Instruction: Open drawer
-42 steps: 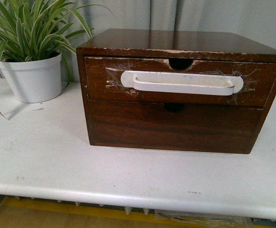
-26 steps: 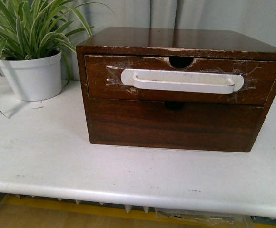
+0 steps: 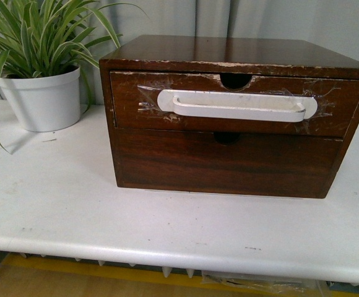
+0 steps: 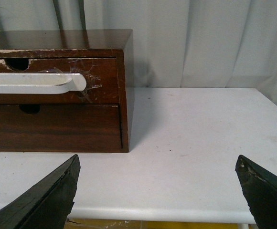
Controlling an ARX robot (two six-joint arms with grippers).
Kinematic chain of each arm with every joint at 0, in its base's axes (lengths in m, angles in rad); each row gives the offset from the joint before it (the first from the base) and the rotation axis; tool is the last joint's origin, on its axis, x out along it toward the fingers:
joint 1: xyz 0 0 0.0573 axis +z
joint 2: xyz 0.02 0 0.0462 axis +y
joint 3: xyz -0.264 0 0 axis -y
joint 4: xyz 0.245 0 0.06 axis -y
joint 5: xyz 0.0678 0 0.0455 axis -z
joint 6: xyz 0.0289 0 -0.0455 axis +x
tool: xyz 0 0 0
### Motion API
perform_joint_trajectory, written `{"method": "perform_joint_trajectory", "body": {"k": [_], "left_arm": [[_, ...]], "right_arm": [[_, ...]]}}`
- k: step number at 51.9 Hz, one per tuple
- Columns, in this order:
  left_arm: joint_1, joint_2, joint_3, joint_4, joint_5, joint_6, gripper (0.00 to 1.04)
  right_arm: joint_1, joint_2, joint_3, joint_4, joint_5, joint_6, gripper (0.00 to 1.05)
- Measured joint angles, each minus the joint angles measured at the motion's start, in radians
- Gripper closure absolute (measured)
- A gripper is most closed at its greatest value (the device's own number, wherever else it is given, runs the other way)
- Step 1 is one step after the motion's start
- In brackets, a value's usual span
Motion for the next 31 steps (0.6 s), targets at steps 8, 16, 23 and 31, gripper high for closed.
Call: {"method": "perform_joint_trajectory", "body": {"k": [8,16,23,31], "left_arm": [[0.000,0.000,0.000,0.000,0.000,0.000,0.06],[0.000,0.000,0.000,0.000,0.000,0.000,0.06],[0.000,0.000,0.000,0.000,0.000,0.000,0.06],[0.000,0.000,0.000,0.000,0.000,0.000,0.06]], "right_arm": [[0.000,0.000,0.000,0.000,0.000,0.000,0.09],[0.000,0.000,0.000,0.000,0.000,0.000,0.09],[0.000,0.000,0.000,0.000,0.000,0.000,0.09],[0.000,0.000,0.000,0.000,0.000,0.000,0.09]]}}
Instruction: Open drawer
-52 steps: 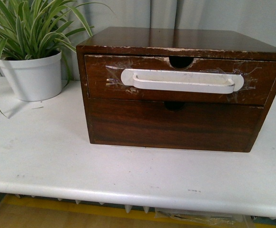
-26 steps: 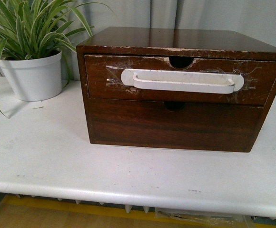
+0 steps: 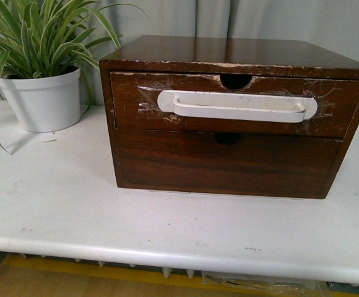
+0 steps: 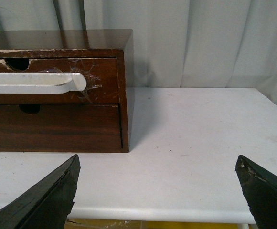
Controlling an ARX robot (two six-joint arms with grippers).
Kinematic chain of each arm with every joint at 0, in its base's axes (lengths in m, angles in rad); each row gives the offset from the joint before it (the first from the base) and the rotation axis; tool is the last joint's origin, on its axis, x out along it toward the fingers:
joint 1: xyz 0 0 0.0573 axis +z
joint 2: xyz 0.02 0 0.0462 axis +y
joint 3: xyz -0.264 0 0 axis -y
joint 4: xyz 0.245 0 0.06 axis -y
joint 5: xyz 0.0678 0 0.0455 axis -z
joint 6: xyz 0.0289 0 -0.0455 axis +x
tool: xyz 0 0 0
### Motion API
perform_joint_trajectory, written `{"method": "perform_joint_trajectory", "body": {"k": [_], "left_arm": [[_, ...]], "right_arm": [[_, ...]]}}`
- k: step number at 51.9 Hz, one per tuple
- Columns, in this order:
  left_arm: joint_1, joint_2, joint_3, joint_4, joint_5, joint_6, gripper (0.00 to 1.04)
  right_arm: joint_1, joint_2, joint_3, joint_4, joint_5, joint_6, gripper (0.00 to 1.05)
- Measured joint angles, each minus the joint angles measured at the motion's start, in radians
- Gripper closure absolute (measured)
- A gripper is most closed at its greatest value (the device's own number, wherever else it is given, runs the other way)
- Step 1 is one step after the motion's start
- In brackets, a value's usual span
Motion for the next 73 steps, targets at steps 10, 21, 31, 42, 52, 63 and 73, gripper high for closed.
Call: {"method": "perform_joint_trajectory", "body": {"k": [10,21,31,42,52,63,73], "left_arm": [[0.000,0.000,0.000,0.000,0.000,0.000,0.06],[0.000,0.000,0.000,0.000,0.000,0.000,0.06],[0.000,0.000,0.000,0.000,0.000,0.000,0.06],[0.000,0.000,0.000,0.000,0.000,0.000,0.06],[0.002,0.038,0.019,-0.051,0.031,-0.012,0.06],[-0.043,0.394,0.115,0.109,0.170,0.090,0.06],[-0.082,0.734,0.286,0.188,0.334,0.319,0.06]], "right_arm": [[0.000,0.000,0.000,0.000,0.000,0.000,0.09],[0.000,0.000,0.000,0.000,0.000,0.000,0.09],[0.000,0.000,0.000,0.000,0.000,0.000,0.09],[0.000,0.000,0.000,0.000,0.000,0.000,0.09],[0.026,0.052,0.029,-0.071,0.080,0.031,0.09],[0.039,0.361,0.148,-0.031,-0.023,-0.021,0.09],[0.051,0.647,0.323,-0.050,-0.130,-0.208,0.09]]}}
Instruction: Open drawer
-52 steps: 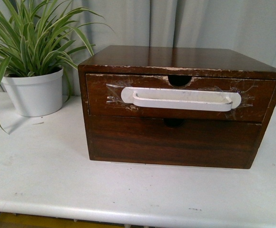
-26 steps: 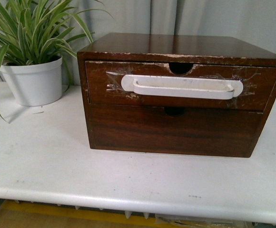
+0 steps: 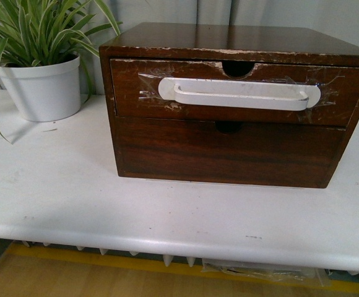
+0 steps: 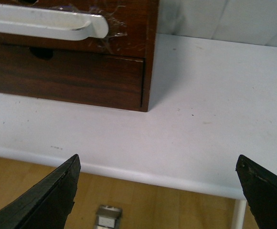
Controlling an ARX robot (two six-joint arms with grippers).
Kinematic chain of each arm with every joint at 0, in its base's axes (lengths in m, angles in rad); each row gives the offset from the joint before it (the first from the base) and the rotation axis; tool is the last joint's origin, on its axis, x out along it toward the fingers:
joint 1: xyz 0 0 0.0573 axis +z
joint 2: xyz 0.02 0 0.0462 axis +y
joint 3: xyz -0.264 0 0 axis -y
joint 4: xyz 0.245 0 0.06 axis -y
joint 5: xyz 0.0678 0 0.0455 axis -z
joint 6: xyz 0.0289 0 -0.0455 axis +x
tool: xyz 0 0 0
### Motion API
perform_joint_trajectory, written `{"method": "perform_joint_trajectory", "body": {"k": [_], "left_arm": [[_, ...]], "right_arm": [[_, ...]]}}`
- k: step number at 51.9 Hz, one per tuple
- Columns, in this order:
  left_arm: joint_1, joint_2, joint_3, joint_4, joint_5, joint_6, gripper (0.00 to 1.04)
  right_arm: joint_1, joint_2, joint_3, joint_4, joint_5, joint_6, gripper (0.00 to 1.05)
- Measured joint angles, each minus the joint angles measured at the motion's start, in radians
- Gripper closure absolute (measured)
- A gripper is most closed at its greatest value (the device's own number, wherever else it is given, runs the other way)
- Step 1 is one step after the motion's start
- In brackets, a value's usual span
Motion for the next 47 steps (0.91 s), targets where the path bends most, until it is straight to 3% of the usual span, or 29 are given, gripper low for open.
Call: {"method": "perform_joint_trajectory", "body": {"k": [11,25,47], "left_arm": [[-0.067,0.355,0.245,-0.105,0.106,0.367,0.06],[-0.197,0.579,0.508,-0.287,0.073,0.674,0.06],[-0.293,0.844,0.838,-0.443,0.050,0.779,0.06]], "right_arm": [[0.032,0.270,0.234,-0.106,-0.087,-0.266,0.09],[0.060,0.445,0.422,-0.270,-0.145,-0.492,0.09],[0.052,0.565,0.507,-0.351,-0.181,-0.684,0.09]]}}
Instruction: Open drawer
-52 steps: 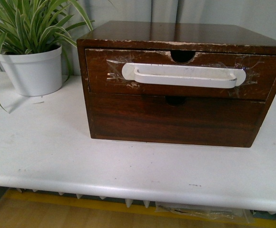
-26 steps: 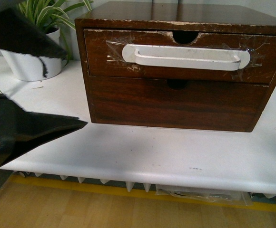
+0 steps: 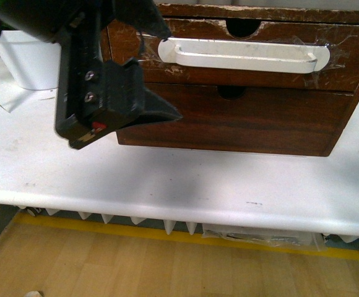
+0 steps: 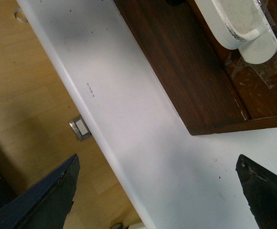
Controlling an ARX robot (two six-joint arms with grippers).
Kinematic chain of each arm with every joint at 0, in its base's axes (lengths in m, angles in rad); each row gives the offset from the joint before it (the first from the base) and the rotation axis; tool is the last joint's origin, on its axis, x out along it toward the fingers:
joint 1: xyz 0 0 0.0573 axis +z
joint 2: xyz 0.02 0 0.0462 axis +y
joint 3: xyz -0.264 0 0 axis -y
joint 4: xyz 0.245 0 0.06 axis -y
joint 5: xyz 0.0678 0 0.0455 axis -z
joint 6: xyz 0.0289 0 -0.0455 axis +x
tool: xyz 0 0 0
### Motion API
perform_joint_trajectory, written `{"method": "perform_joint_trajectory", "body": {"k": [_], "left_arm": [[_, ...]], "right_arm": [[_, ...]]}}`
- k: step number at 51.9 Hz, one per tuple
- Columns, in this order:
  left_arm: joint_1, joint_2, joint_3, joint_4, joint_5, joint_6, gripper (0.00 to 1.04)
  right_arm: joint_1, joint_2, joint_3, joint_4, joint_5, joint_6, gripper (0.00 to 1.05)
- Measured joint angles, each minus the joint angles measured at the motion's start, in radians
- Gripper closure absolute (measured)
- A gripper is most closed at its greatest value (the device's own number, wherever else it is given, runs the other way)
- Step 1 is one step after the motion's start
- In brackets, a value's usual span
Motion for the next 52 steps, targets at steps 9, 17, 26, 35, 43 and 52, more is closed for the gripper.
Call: {"method": "perform_joint_trajectory", "body": {"k": [9,17,26,35,43,52], "left_arm": [[-0.017,0.085,0.100,-0.031,-0.025,0.014,0.06],[-0.023,0.154,0.170,-0.040,-0.037,0.015,0.06],[-0.022,0.214,0.232,-0.082,-0.064,0.035,0.06],[-0.010,0.264,0.270,-0.106,-0.080,0.070,0.06],[-0.009,0.272,0.285,-0.138,-0.095,0.113,0.06],[-0.005,0.274,0.298,-0.174,-0.094,0.140,0.06]], "right_arm": [[-0.007,0.019,0.008,0.000,-0.023,-0.019,0.09],[-0.026,0.021,0.018,0.000,-0.050,-0.023,0.09],[-0.045,0.027,0.018,0.001,-0.070,-0.024,0.09],[-0.055,0.041,0.035,0.019,-0.097,-0.023,0.09],[-0.057,0.068,0.056,0.048,-0.096,-0.021,0.09],[-0.039,0.110,0.081,0.069,-0.086,-0.017,0.09]]}}
